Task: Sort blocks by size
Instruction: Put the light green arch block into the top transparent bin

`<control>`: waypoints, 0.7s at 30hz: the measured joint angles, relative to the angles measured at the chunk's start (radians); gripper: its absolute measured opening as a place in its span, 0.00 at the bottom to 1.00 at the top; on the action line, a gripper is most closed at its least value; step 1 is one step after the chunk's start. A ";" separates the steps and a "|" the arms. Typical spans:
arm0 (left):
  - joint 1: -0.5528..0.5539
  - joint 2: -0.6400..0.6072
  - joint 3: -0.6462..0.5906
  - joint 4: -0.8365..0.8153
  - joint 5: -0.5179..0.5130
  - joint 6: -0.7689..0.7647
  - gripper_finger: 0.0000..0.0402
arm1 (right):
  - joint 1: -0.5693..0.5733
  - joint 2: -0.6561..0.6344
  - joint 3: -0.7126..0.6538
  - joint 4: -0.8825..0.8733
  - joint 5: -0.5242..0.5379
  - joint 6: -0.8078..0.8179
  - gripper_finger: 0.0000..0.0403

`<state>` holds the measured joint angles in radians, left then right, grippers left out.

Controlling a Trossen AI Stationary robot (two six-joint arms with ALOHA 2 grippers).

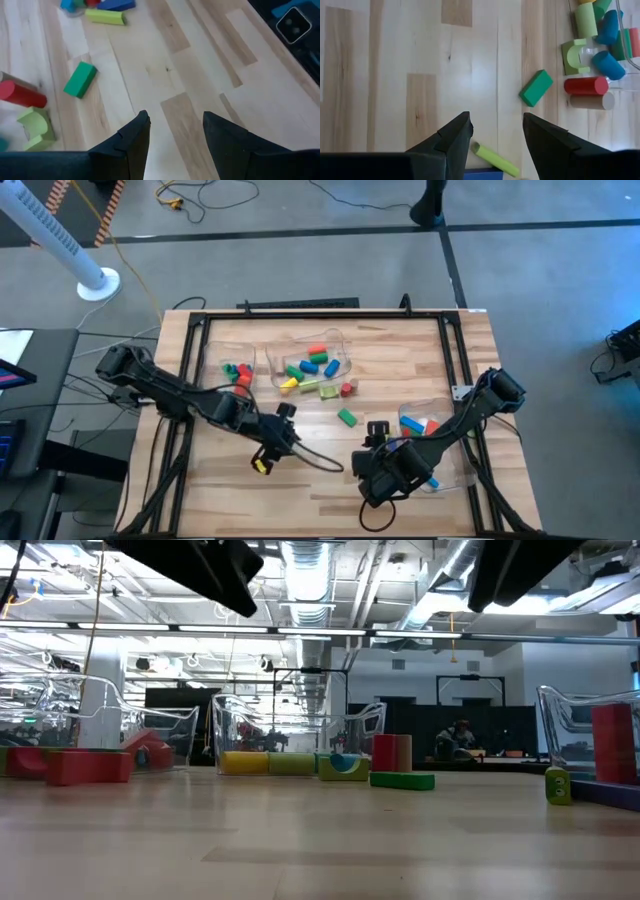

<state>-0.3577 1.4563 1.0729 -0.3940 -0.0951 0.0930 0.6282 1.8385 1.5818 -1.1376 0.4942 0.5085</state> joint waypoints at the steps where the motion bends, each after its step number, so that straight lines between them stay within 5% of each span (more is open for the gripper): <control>1: -0.012 0.000 -0.001 0.001 -0.013 0.000 0.45 | 0.000 0.000 -0.002 0.002 0.000 0.004 0.52; 11: -0.062 0.000 -0.059 0.003 -0.084 -0.011 0.44 | -0.018 0.001 -0.170 0.044 0.000 0.078 0.52; 21: -0.060 0.000 -0.102 0.014 -0.154 -0.024 0.44 | -0.038 -0.001 -0.196 0.090 0.001 0.085 0.52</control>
<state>-0.4175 1.4559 0.9712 -0.3804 -0.2488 0.0688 0.5903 1.8378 1.3853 -1.0480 0.4953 0.5934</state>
